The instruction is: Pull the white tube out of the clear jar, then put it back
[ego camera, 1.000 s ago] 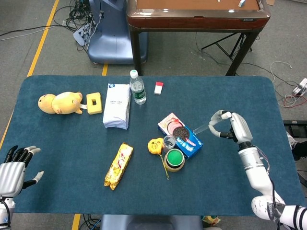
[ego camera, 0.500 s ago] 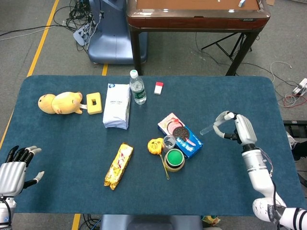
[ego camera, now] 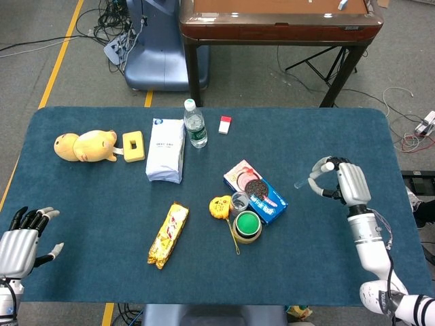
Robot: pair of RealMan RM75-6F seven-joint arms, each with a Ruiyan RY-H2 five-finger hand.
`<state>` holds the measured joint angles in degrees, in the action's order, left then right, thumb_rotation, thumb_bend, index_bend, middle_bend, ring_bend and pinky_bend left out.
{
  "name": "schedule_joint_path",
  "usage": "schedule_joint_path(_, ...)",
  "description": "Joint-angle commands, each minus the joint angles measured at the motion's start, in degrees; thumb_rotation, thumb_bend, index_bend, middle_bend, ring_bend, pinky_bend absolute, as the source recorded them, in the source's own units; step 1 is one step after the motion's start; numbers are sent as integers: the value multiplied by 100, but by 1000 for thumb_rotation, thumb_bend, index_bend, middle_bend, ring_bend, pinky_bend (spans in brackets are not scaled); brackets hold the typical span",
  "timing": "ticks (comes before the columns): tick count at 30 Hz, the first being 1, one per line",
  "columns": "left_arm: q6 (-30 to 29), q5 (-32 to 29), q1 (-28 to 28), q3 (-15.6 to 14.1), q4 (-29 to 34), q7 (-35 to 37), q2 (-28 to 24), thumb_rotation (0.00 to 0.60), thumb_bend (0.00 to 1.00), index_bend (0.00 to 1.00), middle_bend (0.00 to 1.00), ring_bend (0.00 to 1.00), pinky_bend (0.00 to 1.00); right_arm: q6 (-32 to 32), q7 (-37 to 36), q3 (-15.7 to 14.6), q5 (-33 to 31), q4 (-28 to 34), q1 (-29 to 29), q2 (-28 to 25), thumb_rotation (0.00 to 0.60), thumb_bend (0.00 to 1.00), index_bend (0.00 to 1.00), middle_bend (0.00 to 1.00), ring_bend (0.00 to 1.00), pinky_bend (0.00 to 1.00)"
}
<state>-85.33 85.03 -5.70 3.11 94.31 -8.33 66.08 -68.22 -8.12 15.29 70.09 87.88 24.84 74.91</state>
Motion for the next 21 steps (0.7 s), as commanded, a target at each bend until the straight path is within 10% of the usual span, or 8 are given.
schedule_joint_path(1,-1,-2,-1,-1,9,-11,-2,600,244,247,206,160,52,-125,136,-58,60,-111,-13,128,600,545,641,475,366,267)
schedule_joint_path(12,4,-5,-5,-8,-5,-4,2,600,244,247,206,160,52,878,-1883,177,-307,766,-101,-375,600,545,641,475,366,267)
schedule_joint_path(21,12,-12,-11,-11,14,-29,-2,600,244,247,206,160,52,-242,75,-72,433,-251,-37,127,600,546,641,475,367,267)
